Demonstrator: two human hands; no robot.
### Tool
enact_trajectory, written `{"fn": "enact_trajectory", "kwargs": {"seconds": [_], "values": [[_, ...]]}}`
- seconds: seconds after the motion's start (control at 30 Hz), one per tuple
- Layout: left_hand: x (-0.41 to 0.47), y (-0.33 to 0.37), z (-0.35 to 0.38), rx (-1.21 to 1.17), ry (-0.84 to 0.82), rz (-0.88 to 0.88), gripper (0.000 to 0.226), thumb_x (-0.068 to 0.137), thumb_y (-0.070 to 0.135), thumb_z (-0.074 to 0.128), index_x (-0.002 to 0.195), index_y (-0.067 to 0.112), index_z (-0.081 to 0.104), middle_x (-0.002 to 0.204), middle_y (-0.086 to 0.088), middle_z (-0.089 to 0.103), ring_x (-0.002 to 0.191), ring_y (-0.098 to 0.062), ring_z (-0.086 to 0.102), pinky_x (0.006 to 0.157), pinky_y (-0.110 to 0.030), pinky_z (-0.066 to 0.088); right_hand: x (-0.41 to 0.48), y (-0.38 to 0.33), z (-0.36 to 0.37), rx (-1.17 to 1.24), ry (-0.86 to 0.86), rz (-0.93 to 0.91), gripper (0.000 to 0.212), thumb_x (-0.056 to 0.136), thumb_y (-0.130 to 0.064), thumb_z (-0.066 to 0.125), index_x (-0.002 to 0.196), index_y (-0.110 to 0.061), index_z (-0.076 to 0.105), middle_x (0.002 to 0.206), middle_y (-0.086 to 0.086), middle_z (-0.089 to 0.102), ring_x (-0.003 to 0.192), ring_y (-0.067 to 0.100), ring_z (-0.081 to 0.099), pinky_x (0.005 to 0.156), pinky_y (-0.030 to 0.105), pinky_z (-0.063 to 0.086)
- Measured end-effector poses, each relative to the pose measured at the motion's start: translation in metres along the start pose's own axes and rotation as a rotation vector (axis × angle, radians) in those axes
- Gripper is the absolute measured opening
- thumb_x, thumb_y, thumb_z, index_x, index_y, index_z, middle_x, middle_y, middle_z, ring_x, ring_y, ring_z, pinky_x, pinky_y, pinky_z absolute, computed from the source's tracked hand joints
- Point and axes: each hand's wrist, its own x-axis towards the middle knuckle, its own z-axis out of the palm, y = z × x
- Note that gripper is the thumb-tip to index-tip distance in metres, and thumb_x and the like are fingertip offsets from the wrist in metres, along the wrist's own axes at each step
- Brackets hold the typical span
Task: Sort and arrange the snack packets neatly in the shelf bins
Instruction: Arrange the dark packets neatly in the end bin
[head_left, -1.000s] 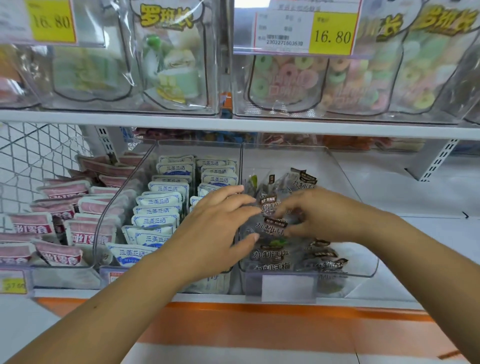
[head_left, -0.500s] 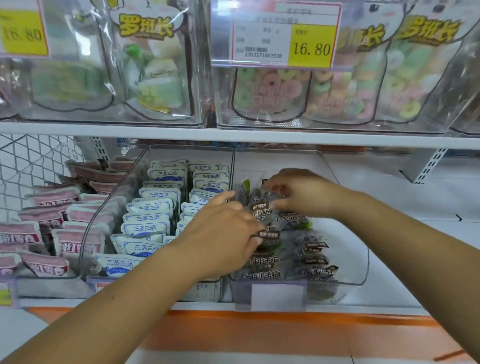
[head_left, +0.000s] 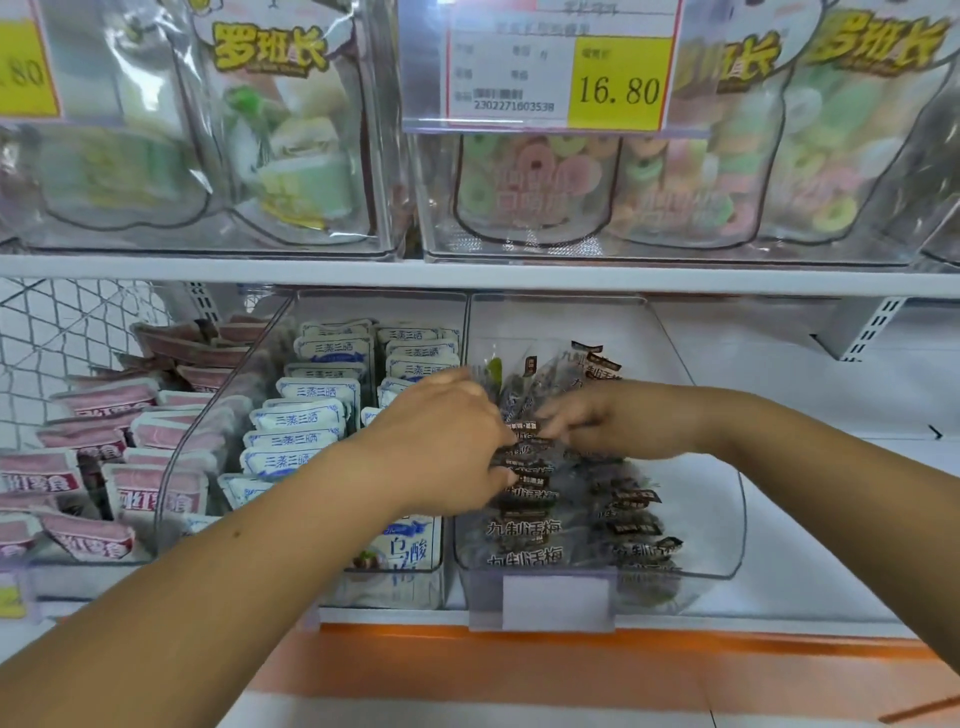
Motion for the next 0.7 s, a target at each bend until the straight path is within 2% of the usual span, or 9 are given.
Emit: {"fn": "enact_trajectory", "kwargs": {"seconds": [0.1,0.2,0.27,0.33,0.4,0.47,0.5,0.6,0.7], "values": [[-0.003,-0.003,0.003,0.007,-0.029,0.02,0.047,0.096,0.055,0.038,0.137,0.037,0.05,0.134,0.019,0.055,0.128,-0.008,0.036,0.115,-0.028,-0.004,0.007,0.002,-0.003,0.134,0.125,0.064,0.017,0.097,-0.028,0.054,0.109,-0.031,0.065,0.117,-0.011,0.063,0.112,0.01,0.057,0.102,0.031,0.042],[-0.005,-0.002,0.004,-0.021,-0.031,0.018,0.044,0.097,0.053,0.037,0.138,0.041,0.048,0.134,0.022,0.053,0.128,-0.005,0.033,0.112,-0.024,-0.011,0.017,0.0,-0.002,0.047,0.131,0.123,0.032,0.091,-0.034,0.063,0.12,-0.023,0.062,0.117,-0.004,0.065,0.107,0.014,0.059,0.096,0.032,0.046],[-0.004,-0.001,0.004,-0.028,-0.059,0.004,0.043,0.098,0.053,0.037,0.137,0.042,0.049,0.133,0.021,0.055,0.128,-0.006,0.033,0.113,-0.025,-0.011,0.019,-0.004,-0.005,-0.019,0.113,0.157,0.033,0.089,-0.037,0.065,0.119,-0.022,0.065,0.115,-0.007,0.065,0.105,0.012,0.059,0.093,0.029,0.046],[-0.003,0.0,0.005,-0.03,-0.084,-0.001,0.043,0.097,0.054,0.037,0.137,0.043,0.048,0.13,0.021,0.056,0.127,-0.007,0.033,0.116,-0.028,-0.009,0.021,-0.005,-0.008,-0.048,0.122,0.162,0.024,0.092,-0.034,0.062,0.111,-0.022,0.07,0.112,-0.008,0.067,0.103,0.014,0.06,0.091,0.03,0.047],[-0.004,-0.002,0.005,-0.024,-0.098,-0.001,0.043,0.098,0.053,0.035,0.137,0.043,0.048,0.127,0.02,0.058,0.125,-0.007,0.034,0.118,-0.029,-0.009,0.021,-0.003,-0.01,-0.016,0.184,0.164,0.017,0.096,-0.031,0.057,0.091,-0.024,0.071,0.097,-0.01,0.067,0.091,0.018,0.062,0.078,0.03,0.05],[-0.004,-0.002,0.005,-0.012,-0.098,0.006,0.044,0.098,0.053,0.034,0.138,0.041,0.048,0.125,0.019,0.059,0.124,-0.008,0.035,0.118,-0.03,-0.009,0.019,-0.001,-0.012,0.051,0.26,0.167,0.026,0.098,-0.03,0.053,0.075,-0.026,0.065,0.08,-0.016,0.058,0.075,0.013,0.057,0.061,0.024,0.041],[-0.003,-0.001,0.005,-0.01,-0.093,0.008,0.044,0.098,0.052,0.034,0.138,0.04,0.048,0.125,0.018,0.059,0.123,-0.009,0.036,0.117,-0.03,-0.008,0.018,0.0,-0.012,0.069,0.27,0.163,0.026,0.098,-0.031,0.053,0.075,-0.024,0.065,0.08,-0.017,0.056,0.074,0.009,0.054,0.059,0.022,0.037],[-0.003,0.0,0.006,-0.031,-0.072,-0.003,0.046,0.098,0.052,0.034,0.14,0.037,0.047,0.131,0.018,0.054,0.125,-0.009,0.035,0.118,-0.031,-0.007,0.013,0.001,-0.007,0.119,0.168,0.143,0.014,0.096,-0.031,0.056,0.095,-0.024,0.068,0.098,-0.013,0.062,0.093,0.008,0.057,0.073,0.019,0.04],[-0.006,0.0,0.005,-0.035,-0.014,0.002,0.05,0.095,0.054,0.04,0.14,0.034,0.046,0.137,0.014,0.044,0.131,-0.011,0.028,0.116,-0.03,-0.004,0.006,-0.002,-0.005,0.072,0.072,0.117,0.026,0.096,-0.03,0.056,0.117,-0.021,0.068,0.119,-0.008,0.066,0.105,0.004,0.056,0.09,0.023,0.039]]}}
